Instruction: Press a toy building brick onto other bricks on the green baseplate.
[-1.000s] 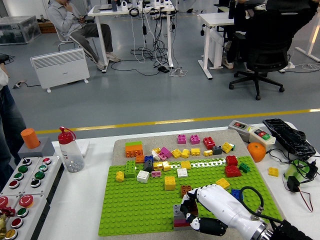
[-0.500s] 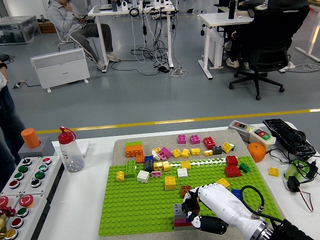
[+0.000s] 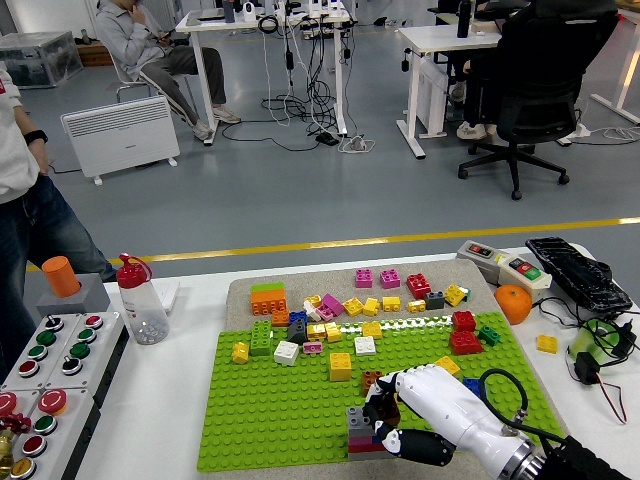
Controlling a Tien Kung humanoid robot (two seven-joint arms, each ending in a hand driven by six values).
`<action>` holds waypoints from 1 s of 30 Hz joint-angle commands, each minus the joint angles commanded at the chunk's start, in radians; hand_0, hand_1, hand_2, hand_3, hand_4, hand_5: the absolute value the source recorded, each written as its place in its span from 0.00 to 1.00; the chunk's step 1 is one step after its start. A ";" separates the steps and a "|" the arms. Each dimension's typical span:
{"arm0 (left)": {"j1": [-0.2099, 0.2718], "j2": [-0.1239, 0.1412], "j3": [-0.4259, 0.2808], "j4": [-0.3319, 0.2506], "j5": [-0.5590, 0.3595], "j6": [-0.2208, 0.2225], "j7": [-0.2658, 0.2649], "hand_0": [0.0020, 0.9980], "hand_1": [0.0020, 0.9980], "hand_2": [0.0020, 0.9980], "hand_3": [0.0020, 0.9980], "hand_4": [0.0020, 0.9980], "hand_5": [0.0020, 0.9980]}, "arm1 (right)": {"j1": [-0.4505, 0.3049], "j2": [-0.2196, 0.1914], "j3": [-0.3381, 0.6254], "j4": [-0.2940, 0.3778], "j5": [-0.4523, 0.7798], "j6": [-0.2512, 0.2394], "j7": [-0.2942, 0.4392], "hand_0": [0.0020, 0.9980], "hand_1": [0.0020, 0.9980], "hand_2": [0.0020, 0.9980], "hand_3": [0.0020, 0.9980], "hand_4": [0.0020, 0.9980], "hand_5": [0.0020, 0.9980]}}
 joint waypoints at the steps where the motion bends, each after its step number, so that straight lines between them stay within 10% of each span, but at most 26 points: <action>1: 0.000 0.000 0.000 0.000 0.000 0.000 0.000 0.66 0.68 0.70 0.58 0.30 1.00 | 0.000 0.000 0.001 0.000 0.000 0.000 -0.001 0.46 0.50 0.51 0.50 0.33 0.42; 30: -0.003 0.001 -0.001 0.000 0.000 -0.001 -0.001 0.66 0.68 0.70 0.58 0.30 1.00 | 0.005 -0.002 -0.003 0.002 0.005 0.007 0.004 0.46 0.50 0.51 0.50 0.34 0.41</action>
